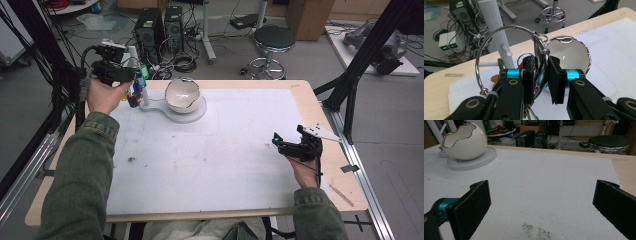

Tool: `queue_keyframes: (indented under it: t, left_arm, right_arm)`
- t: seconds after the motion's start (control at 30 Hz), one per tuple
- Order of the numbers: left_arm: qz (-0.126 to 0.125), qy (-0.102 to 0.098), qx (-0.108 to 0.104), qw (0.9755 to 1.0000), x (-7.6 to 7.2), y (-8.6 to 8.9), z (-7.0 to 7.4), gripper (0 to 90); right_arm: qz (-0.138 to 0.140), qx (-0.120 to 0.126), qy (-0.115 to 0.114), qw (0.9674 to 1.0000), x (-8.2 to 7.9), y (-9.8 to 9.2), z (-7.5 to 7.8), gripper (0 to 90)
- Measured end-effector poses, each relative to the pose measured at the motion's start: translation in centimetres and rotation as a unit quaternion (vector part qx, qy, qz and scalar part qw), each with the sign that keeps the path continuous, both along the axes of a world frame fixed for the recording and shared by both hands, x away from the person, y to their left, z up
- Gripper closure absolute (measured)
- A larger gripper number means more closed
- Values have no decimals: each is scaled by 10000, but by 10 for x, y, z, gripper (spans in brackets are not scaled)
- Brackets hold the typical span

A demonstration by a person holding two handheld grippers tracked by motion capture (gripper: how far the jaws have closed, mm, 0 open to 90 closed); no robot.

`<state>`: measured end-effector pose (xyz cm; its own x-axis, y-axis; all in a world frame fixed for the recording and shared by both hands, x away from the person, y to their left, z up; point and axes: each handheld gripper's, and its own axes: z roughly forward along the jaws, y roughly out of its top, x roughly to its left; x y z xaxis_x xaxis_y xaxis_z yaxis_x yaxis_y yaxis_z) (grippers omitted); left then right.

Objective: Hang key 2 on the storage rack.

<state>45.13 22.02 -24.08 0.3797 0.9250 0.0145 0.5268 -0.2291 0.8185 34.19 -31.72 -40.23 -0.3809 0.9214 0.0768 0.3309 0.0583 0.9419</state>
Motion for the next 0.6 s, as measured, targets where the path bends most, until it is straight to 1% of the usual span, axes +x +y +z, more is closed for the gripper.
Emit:
queue_keyframes:
  t: [0.07,0.13,0.23,0.5,0.6]
  left_arm:
    - [-2,-38,45,10000,1,-2,-3,758]
    - [7,-12,44,10000,3,-4,-6,757]
    - [0,-12,117,9999,6,-6,-11,757]
    - [31,81,112,9999,12,-7,-25,757]
    - [44,111,190,9997,15,-10,-29,757]
  right_arm:
    - [0,-8,-6,10000,0,0,0,8]
    - [-1,-15,-2,10000,0,0,0,8]
    - [-2,-21,-13,10000,0,0,0,8]
    - [-19,-17,-5,10000,0,-1,0,8]
    - [-8,-47,-8,10000,0,0,0,8]
